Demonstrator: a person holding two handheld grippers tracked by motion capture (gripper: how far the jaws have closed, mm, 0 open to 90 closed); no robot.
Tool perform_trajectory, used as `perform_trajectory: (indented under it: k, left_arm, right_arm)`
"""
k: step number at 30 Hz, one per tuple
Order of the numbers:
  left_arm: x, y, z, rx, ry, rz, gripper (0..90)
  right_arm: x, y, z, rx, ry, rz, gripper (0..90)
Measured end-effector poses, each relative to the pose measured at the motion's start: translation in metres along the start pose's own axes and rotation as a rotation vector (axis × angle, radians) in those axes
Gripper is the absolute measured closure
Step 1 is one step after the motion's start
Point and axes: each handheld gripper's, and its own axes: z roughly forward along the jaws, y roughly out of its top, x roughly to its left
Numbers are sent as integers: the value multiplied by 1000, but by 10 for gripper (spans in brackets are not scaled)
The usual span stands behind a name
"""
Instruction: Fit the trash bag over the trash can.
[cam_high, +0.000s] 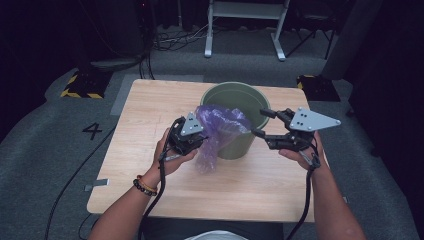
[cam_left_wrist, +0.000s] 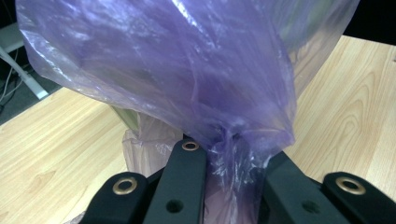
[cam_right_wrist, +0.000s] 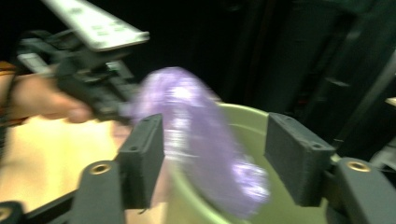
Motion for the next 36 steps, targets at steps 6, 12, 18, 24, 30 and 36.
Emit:
perform_trajectory:
  k: [6,12,18,24,30,36]
  left_arm:
    - [-2,1,2,-19,-24,8,866]
    - [-4,1,-2,-59,-55,35,777]
    - [-5,-3,-7,-79,-59,51,659]
    - [-4,-10,-16,-104,-81,58,422]
    - [-2,-17,-22,-99,-128,61,334]
    - [-5,-18,-22,-72,-161,108,512]
  right_arm:
    - [15,-1,22,60,68,-49,335]
    - [22,-10,50,123,23,-74,685]
    - [18,-12,54,119,-2,-54,858]
    - [7,-13,46,90,-68,-10,900]
    - [-11,-15,46,108,-142,55,900]
    - [-30,-23,48,148,-188,119,900]
